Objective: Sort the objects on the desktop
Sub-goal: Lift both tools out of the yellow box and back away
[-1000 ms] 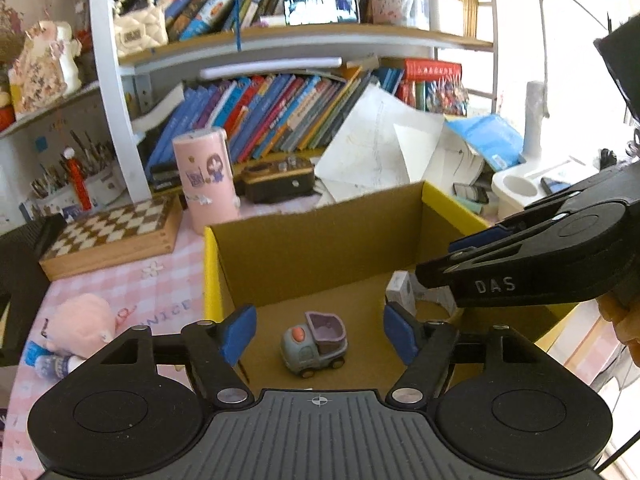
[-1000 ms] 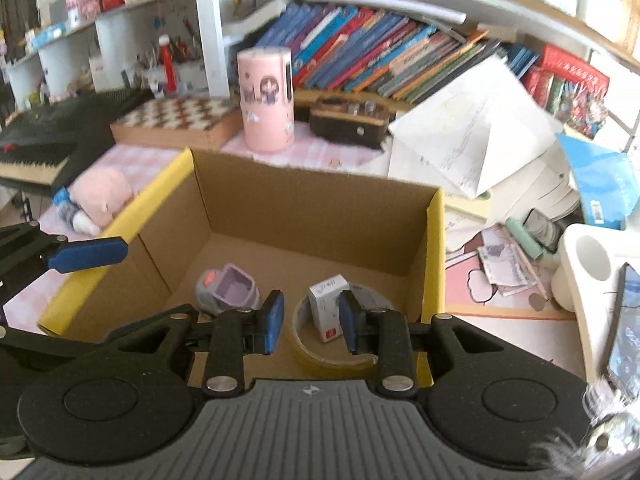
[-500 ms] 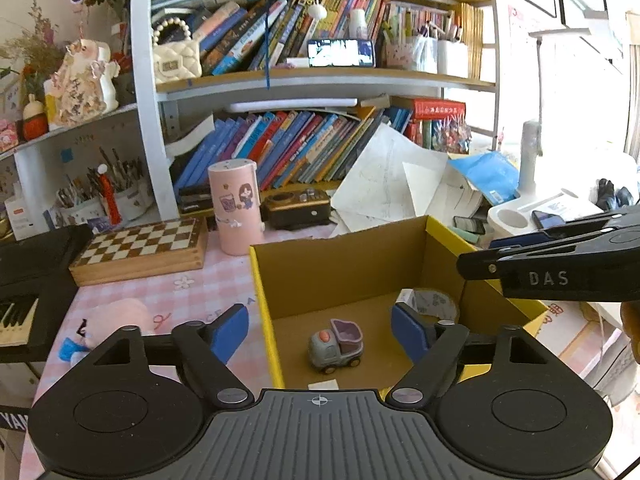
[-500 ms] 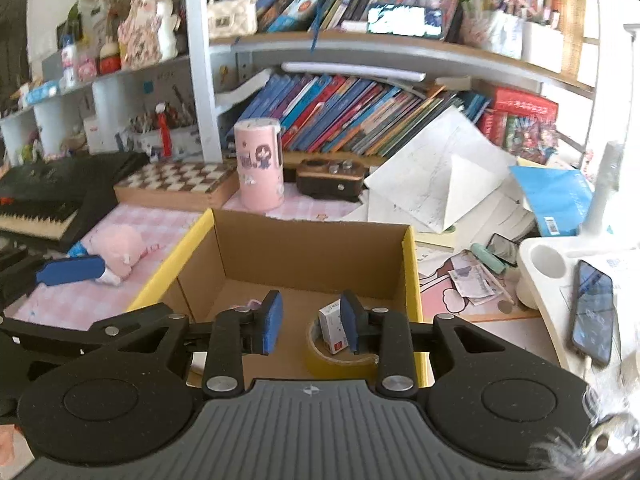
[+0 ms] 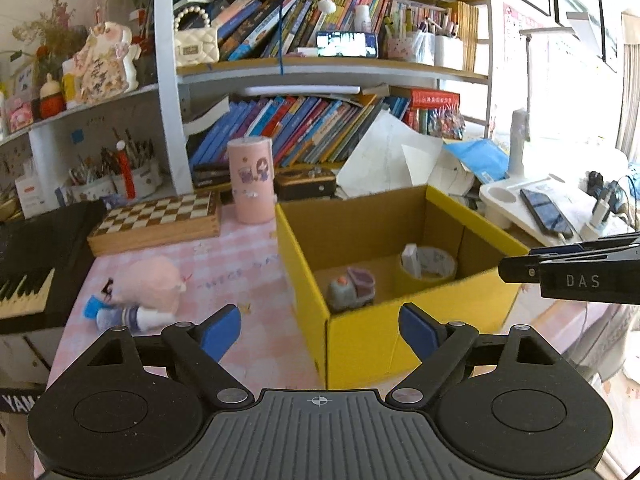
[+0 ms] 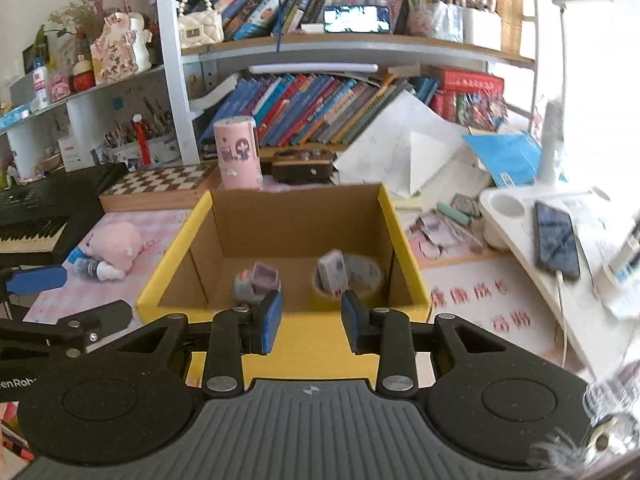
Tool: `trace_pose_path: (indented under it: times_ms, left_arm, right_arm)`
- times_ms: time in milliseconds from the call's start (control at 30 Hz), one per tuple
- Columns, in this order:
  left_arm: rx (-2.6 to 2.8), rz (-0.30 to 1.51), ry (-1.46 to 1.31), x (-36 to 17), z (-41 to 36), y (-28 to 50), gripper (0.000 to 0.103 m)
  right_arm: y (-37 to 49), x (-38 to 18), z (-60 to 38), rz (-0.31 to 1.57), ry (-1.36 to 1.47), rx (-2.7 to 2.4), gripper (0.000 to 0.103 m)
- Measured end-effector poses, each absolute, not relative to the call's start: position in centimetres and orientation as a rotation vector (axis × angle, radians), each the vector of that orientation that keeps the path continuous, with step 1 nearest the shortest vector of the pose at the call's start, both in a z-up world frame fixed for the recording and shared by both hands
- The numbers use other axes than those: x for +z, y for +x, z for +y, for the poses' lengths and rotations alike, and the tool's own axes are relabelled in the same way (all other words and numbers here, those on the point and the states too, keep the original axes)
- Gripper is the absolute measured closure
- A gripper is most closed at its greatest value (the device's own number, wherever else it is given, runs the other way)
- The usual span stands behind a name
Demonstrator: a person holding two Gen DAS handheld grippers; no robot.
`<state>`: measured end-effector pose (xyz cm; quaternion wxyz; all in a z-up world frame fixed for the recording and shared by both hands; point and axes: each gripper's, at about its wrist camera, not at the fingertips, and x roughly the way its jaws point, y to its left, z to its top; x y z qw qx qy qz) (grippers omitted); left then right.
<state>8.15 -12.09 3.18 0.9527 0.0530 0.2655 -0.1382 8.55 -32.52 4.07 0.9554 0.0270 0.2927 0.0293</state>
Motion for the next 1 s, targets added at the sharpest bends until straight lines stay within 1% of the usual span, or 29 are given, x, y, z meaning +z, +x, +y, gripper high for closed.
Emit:
trace_pose_path:
  times_ms: [700, 1000]
  left_arm:
    - [-0.239, 0.660, 0.111, 0.1, -5.6, 2.7, 0.015]
    - [-0.221, 0.710, 0.101, -0.8, -3.0, 1.4, 0.015]
  right_arm:
    - [-0.4, -0.4, -24.9, 0.705, 0.124, -0.037, 0.069]
    - [-1.6, -1.4, -22.2, 0.729, 0.125, -0.031, 0.065]
